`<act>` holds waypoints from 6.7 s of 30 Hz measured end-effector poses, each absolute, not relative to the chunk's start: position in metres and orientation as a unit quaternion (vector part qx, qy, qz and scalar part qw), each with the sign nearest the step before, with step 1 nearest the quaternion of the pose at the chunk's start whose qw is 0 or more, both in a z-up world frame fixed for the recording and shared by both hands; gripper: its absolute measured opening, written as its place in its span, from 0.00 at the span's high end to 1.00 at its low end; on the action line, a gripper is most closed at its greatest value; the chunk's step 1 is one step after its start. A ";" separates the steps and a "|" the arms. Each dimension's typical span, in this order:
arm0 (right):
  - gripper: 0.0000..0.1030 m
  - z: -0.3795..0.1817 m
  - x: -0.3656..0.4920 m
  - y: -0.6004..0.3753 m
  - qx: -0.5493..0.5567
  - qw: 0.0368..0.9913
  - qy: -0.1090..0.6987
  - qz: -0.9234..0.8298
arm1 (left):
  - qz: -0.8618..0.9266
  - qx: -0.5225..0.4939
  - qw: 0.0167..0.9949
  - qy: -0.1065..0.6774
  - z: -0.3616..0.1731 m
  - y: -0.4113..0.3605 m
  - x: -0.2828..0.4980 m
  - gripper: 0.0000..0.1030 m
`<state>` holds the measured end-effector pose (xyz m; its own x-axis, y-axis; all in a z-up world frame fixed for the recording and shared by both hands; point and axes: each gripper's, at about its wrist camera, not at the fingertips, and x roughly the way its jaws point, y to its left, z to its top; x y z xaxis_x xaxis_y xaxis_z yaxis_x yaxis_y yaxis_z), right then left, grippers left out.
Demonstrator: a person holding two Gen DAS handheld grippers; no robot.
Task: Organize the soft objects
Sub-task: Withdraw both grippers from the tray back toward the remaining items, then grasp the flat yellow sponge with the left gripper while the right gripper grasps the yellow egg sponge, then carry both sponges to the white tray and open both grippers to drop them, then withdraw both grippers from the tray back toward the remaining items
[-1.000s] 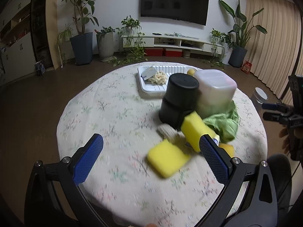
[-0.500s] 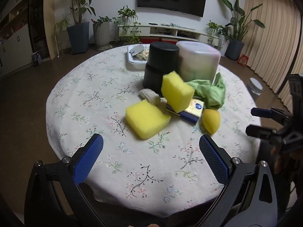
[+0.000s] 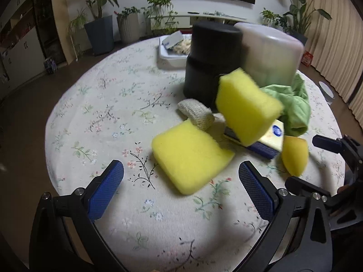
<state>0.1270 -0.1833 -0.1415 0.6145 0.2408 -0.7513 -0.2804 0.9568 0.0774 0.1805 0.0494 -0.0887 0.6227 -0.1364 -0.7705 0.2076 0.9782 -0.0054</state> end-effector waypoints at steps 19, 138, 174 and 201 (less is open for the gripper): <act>0.27 -0.148 0.143 -0.174 -0.042 0.895 0.430 0.108 | -0.074 0.031 0.882 0.465 -0.110 0.044 0.198 0.00; 0.42 -0.117 0.497 -0.206 -0.222 0.807 0.469 0.280 | -0.300 0.236 0.806 0.453 -0.071 -0.078 0.485 0.28; 0.00 -0.045 0.448 -0.287 -0.117 0.867 0.429 0.226 | -0.204 0.135 0.888 0.389 -0.002 0.013 0.443 0.00; 0.00 -0.049 0.254 -0.317 -0.016 0.892 0.398 0.212 | -0.132 0.023 0.928 0.348 0.009 0.085 0.246 0.00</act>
